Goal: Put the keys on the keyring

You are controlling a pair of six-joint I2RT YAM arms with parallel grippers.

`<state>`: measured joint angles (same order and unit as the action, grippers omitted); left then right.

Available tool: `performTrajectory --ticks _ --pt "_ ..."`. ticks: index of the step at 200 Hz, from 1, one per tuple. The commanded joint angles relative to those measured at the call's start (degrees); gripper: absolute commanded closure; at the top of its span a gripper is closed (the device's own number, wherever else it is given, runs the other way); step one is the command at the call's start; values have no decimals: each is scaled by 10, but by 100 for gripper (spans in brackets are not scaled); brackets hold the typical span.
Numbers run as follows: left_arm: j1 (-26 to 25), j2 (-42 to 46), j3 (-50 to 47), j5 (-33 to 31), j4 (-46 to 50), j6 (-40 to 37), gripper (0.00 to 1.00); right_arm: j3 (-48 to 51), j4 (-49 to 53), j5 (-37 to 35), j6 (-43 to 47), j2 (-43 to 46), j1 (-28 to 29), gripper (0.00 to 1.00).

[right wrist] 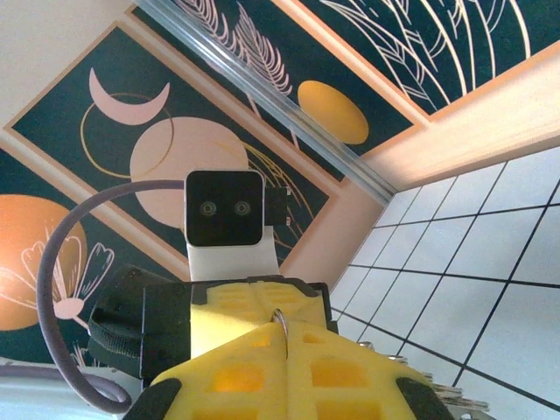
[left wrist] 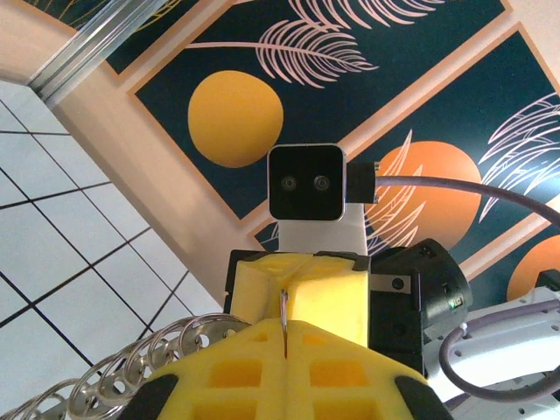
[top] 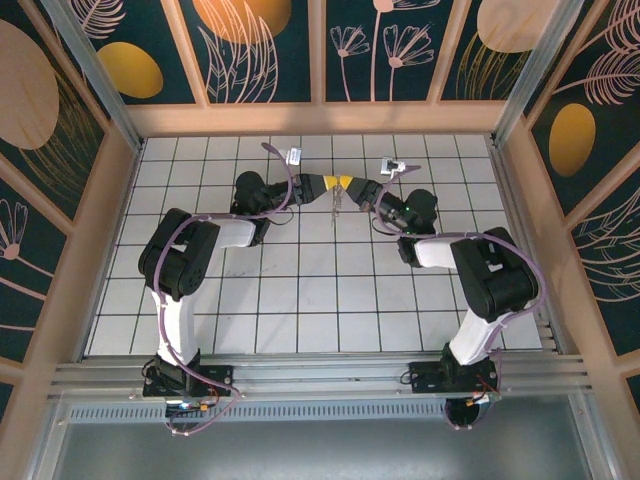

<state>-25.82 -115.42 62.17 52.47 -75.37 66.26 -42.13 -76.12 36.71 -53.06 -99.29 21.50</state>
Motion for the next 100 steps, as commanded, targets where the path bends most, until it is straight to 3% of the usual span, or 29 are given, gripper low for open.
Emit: performTrajectory --ticks 1,13,45,100 --pt "-1 15 -2 2 -29 -8 83 -22 -10 40 3 -7 -18 100" --pt "3 25 -7 -1 -18 -22 76 -32 -3 62 2 -7 -32 100" --pt "17 57 -24 -10 18 -60 69 -65 39 124 11 -7 -66 100" --pt "27 88 -19 -17 135 -155 65 -146 87 251 21 -58 -105 100"
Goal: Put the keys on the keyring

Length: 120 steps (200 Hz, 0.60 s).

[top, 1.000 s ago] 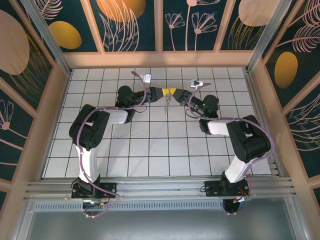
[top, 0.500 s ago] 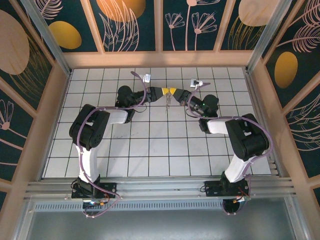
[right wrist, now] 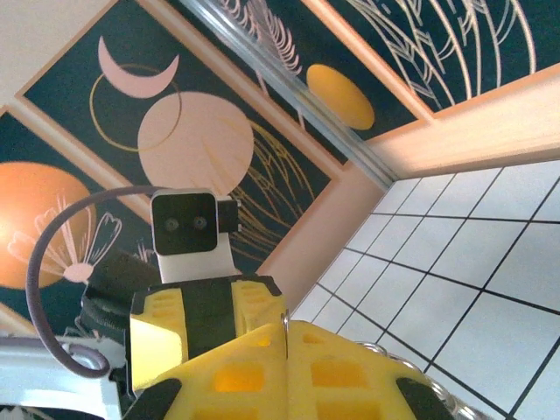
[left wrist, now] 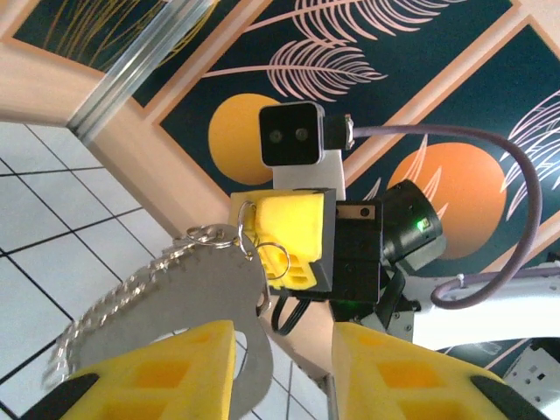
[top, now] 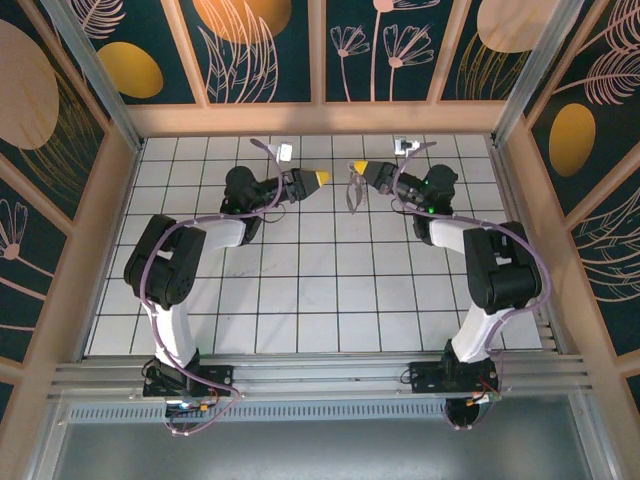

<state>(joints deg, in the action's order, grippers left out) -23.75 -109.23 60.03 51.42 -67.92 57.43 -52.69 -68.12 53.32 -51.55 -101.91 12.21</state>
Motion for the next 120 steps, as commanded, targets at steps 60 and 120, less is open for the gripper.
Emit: performTrajectory --ticks 60,120 --pt "22 21 6 5 77 -79 61 -96 9 166 -2 -90 -5 100" --pt "22 4 15 22 69 -66 61 -114 40 187 27 -96 20 100"
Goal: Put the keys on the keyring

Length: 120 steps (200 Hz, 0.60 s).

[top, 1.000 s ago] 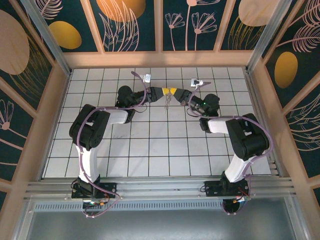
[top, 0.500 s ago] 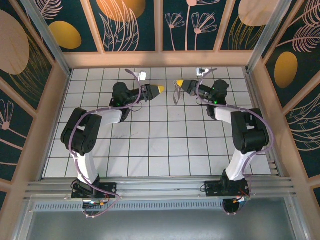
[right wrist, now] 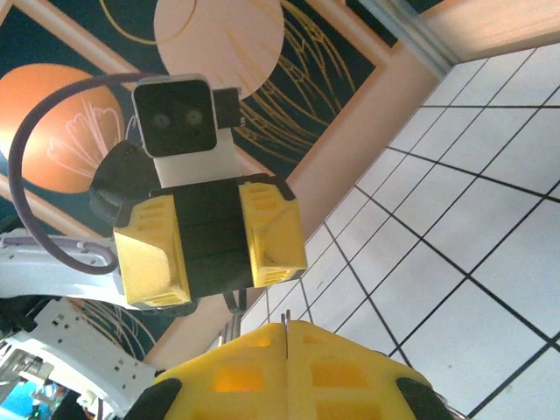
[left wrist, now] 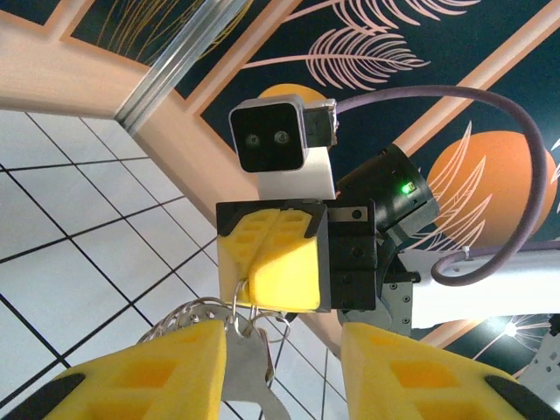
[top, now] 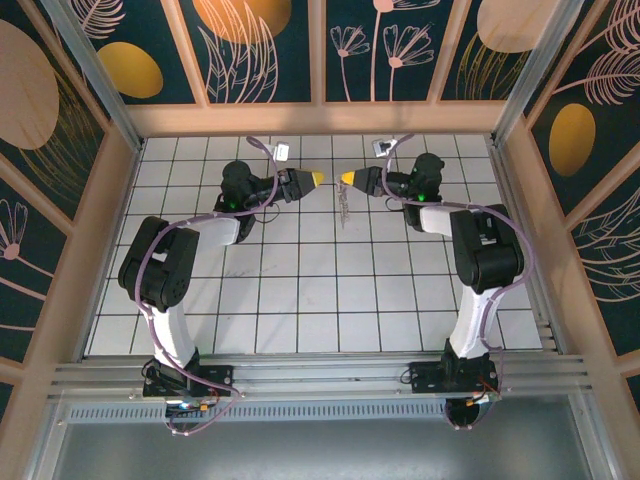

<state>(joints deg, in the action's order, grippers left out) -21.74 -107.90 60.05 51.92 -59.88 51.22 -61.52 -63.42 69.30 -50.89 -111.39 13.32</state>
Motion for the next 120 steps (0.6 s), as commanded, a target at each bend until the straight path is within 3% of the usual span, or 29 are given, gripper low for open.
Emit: performTrajectory --ticks 1,120 --pt "2 -10 15 17 -13 -3 61 -26 -7 27 20 -1 9 100" --pt "2 -38 12 40 -97 67 62 -46 8 20 31 -6 36 100"
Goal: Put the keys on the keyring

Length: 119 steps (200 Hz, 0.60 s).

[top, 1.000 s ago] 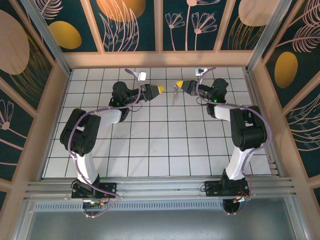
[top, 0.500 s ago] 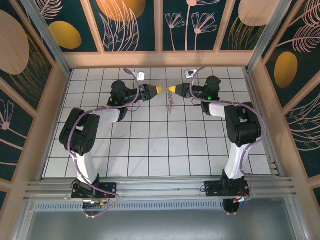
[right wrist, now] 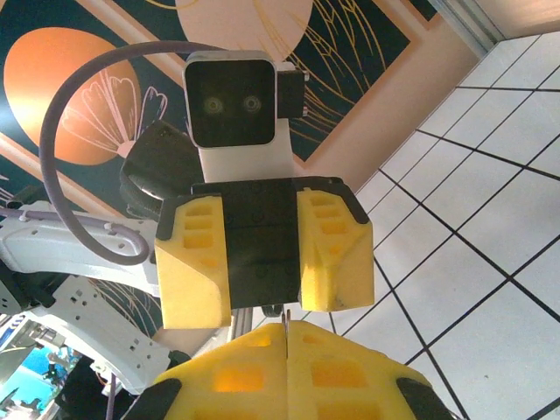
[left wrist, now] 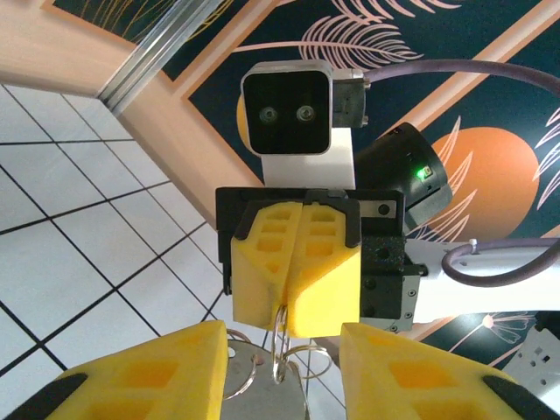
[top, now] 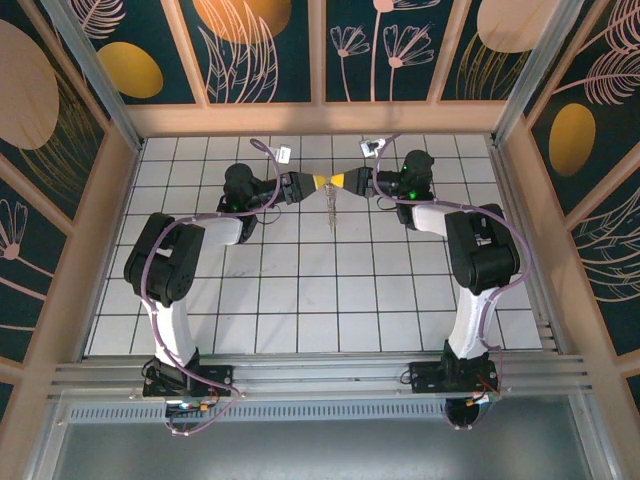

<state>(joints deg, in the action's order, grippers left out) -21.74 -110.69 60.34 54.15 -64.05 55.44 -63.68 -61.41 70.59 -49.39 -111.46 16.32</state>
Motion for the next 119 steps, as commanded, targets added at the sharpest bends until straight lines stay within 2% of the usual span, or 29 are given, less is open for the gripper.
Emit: performTrajectory --ticks 1,89,119 --pt "2 -10 9 17 -56 25 62 -24 -12 7 16 -6 6 100" --pt "0 -25 12 24 -85 52 65 -30 -12 2 15 -9 12 100" --pt "-2 -26 14 25 -88 54 71 -33 -12 1 14 -11 13 100"
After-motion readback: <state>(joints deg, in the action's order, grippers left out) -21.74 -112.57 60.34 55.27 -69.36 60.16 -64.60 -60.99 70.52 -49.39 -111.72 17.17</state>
